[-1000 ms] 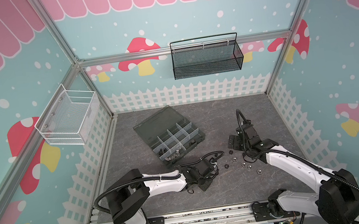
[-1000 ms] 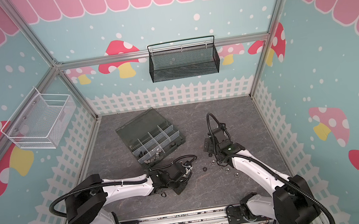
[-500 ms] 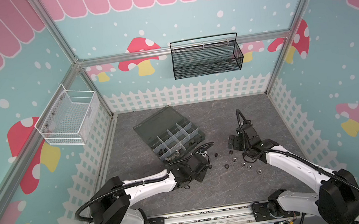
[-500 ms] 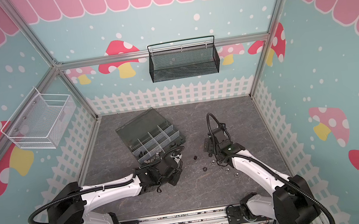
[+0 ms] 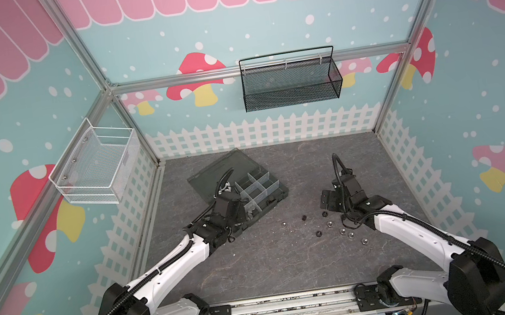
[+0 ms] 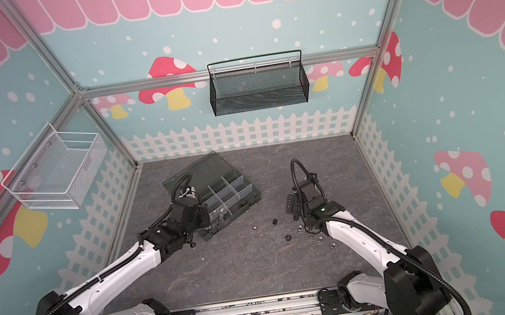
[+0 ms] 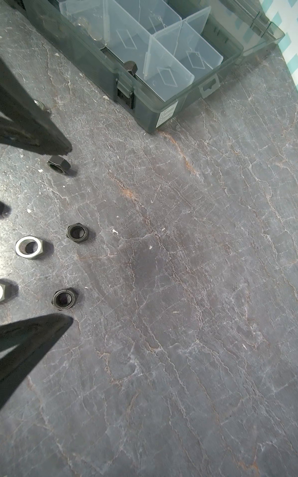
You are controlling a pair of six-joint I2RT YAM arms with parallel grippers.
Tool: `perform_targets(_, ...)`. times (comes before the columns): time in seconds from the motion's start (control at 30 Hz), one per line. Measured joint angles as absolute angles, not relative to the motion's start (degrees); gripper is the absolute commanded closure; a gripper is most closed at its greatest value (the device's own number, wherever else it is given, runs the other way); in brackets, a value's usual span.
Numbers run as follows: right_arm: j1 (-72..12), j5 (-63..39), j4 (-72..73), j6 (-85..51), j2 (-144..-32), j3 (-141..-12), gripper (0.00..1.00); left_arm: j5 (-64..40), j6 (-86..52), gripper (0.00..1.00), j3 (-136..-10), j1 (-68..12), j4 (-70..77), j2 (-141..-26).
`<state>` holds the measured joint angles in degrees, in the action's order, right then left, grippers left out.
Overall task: Sort the screws and nuts into containers
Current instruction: Place the nut into the container.
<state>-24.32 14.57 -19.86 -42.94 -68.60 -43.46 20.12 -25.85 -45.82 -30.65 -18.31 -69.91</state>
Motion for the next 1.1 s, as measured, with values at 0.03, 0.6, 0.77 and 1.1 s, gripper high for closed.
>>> perform_targets(0.03,-24.32,14.52,-19.86,-42.94,-68.60,-43.46,0.03,19.90,-25.96,1.00,-45.82,-29.10,-18.37,-70.17)
perform_targets(0.6,-24.32,14.13,-19.81,-42.96,-68.58,-43.46,0.03,12.12,-25.87,1.00,-48.03,-17.34,-16.19,-84.31)
perform_targets(0.77,-24.32,14.13,-19.84,-42.96,-68.34,-43.46,0.03,11.46,-25.52,1.00,-49.19,-17.06,-15.14,-86.80)
perform_targets(1.1,-24.32,14.15,-19.86,-42.96,-68.14,-43.46,0.03,10.28,-25.28,0.92,-50.70,-16.95,-14.46,-89.25)
